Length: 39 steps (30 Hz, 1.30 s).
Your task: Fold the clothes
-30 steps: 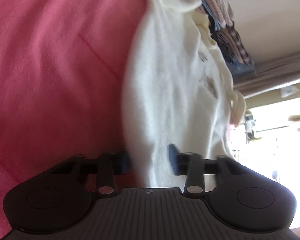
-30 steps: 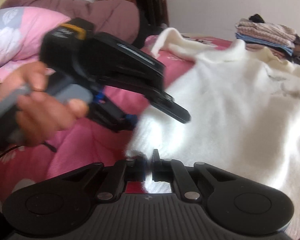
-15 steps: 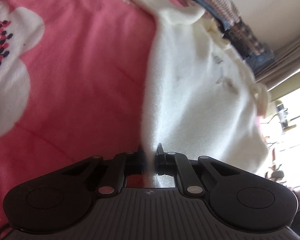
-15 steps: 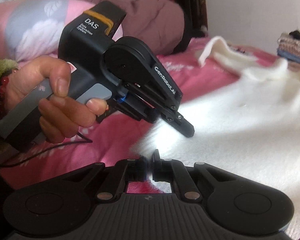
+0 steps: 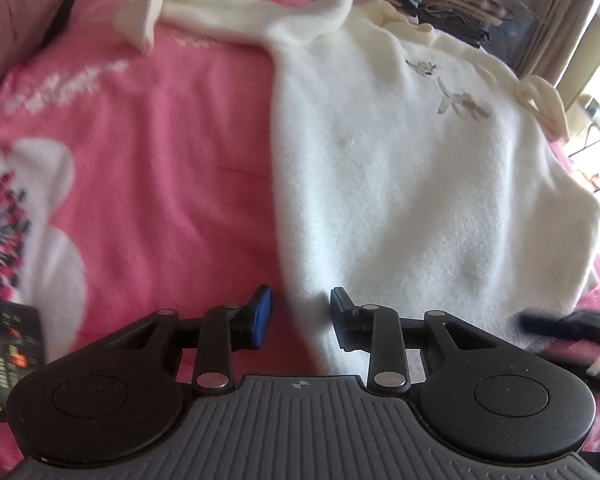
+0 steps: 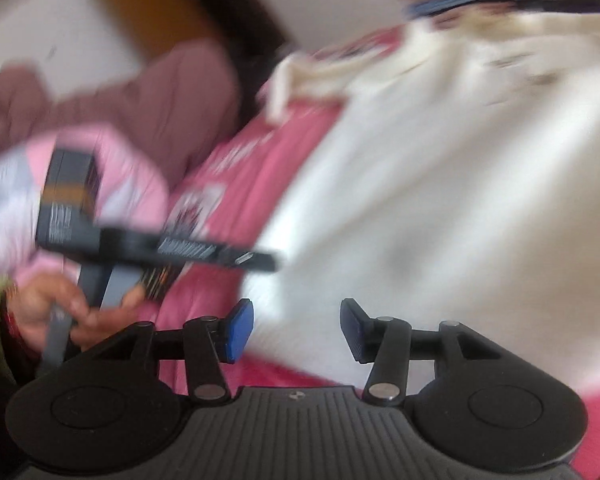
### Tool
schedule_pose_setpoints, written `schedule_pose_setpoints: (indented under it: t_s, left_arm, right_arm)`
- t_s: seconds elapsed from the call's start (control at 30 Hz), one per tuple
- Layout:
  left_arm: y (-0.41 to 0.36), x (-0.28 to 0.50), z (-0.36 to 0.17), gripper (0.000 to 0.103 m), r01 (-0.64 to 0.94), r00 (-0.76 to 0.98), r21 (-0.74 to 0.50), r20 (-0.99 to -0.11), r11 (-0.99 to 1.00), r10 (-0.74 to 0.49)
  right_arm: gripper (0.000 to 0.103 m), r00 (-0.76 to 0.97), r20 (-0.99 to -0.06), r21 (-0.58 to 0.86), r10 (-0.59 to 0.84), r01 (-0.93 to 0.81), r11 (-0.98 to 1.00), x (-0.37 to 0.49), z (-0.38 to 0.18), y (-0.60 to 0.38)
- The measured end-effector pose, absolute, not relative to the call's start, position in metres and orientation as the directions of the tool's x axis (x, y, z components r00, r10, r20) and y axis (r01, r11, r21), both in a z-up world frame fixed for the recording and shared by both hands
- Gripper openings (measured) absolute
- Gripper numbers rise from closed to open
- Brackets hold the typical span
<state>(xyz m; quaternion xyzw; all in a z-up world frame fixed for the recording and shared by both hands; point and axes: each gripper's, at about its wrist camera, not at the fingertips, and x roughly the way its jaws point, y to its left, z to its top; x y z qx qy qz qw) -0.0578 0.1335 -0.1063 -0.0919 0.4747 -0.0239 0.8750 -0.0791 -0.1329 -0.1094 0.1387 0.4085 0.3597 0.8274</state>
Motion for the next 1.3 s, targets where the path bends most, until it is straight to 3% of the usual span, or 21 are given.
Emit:
schedule_pose_setpoints:
  t_s: [0.23, 0.3, 0.43, 0.57, 0.63, 0.67, 0.77, 0.97, 1.17, 1.3]
  left_arm:
    - [0.118, -0.056, -0.089, 0.032, 0.005, 0.628, -0.152, -0.769, 0.988, -0.121]
    - [0.108, -0.051, -0.093, 0.032, 0.011, 0.622, -0.155, -0.773, 0.988, -0.128]
    - [0.085, -0.043, -0.112, 0.032, 0.018, 0.584, -0.171, -0.798, 0.985, -0.149]
    - [0.064, -0.043, -0.121, 0.032, 0.06, 0.596, -0.082, -0.796, 0.995, -0.101]
    - [0.06, -0.045, -0.121, 0.032, 0.072, 0.603, -0.053, -0.793, 0.996, -0.086]
    - [0.06, -0.045, -0.121, 0.032, 0.071, 0.603, -0.052, -0.793, 0.996, -0.085]
    - [0.065, -0.043, -0.12, 0.032, 0.057, 0.596, -0.07, -0.798, 0.996, -0.091]
    - [0.064, -0.045, -0.121, 0.033, 0.055, 0.599, -0.061, -0.797, 0.997, -0.082]
    - [0.064, -0.046, -0.119, 0.033, 0.052, 0.595, -0.048, -0.801, 0.997, -0.069]
    - [0.066, -0.046, -0.12, 0.033, 0.047, 0.591, -0.055, -0.804, 0.997, -0.072]
  right_arm:
    - [0.052, 0.684, -0.566, 0.495, 0.46, -0.165, 0.853, -0.078, -0.085, -0.264]
    - [0.052, 0.713, -0.595, 0.479, 0.372, -0.057, 0.876, -0.075, -0.088, -0.291]
    - [0.052, 0.679, -0.704, 0.298, 0.209, 0.016, 0.954, -0.057, -0.114, -0.289]
    - [0.049, 0.678, -0.714, 0.262, 0.173, 0.03, 0.965, -0.056, -0.137, -0.279]
    - [0.017, 0.677, -0.711, 0.273, 0.191, 0.015, 0.962, -0.063, -0.128, -0.278]
    - [0.01, 0.677, -0.708, 0.279, 0.201, 0.007, 0.96, -0.066, -0.124, -0.278]
    - [0.009, 0.697, -0.691, 0.274, 0.194, 0.005, 0.962, -0.074, -0.105, -0.277]
    - [0.009, 0.777, -0.558, 0.365, 0.293, -0.088, 0.927, -0.071, -0.033, -0.264]
    - [0.009, 0.723, -0.538, 0.376, 0.433, -0.254, 0.891, -0.019, -0.034, -0.197]
    - [0.013, 0.653, -0.533, 0.516, 0.537, -0.252, 0.818, 0.025, -0.064, -0.174]
